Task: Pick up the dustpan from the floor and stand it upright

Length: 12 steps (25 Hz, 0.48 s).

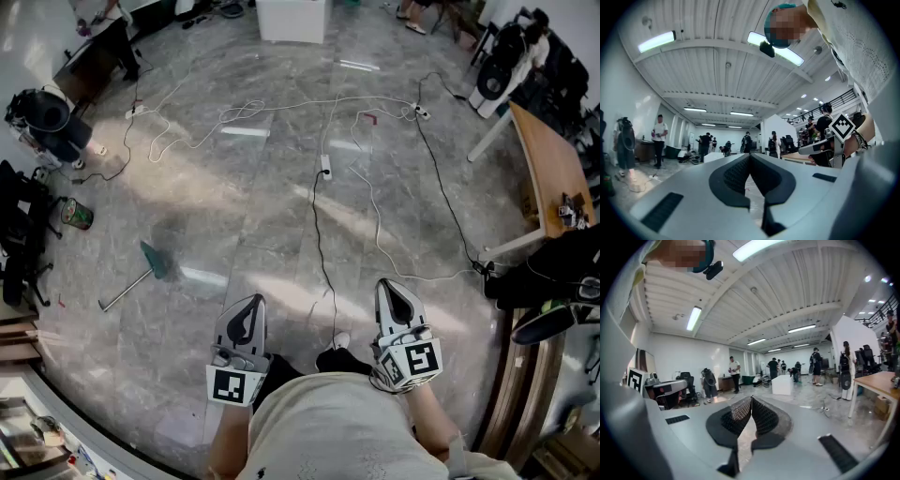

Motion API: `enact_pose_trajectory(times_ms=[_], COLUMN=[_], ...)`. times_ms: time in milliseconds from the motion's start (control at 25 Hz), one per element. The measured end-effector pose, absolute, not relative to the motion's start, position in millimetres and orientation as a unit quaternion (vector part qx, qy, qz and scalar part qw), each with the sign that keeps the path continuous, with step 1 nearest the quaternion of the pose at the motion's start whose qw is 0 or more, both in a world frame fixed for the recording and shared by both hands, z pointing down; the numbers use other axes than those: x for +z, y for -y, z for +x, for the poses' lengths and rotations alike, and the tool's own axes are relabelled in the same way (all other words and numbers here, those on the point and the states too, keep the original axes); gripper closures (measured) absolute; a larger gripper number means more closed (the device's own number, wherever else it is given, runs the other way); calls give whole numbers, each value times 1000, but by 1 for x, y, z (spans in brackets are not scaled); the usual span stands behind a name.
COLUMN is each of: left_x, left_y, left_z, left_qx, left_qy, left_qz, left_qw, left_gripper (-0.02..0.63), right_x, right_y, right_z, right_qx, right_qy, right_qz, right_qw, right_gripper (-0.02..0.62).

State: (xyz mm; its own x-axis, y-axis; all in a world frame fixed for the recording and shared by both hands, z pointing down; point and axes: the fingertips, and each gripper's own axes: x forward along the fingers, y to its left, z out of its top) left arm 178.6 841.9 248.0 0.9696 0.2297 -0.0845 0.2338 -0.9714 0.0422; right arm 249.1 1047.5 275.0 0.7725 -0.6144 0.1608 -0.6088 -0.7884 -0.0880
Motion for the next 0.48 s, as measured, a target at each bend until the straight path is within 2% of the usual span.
enact_pose_trajectory(times_ms=[200, 480], left_x=[235, 206], left_y=[-684, -454], left_z=[121, 20], left_qx=[-31, -32], left_qy=[-55, 109], left_qz=[998, 993], left_qw=[22, -7], left_gripper=[595, 595], right_x=[254, 229], right_y=[-868, -598], right_z=[214, 155], right_qx=[-92, -82], right_qy=[-385, -548], right_qz=[-918, -832], right_qw=[29, 23], right_gripper=[577, 577])
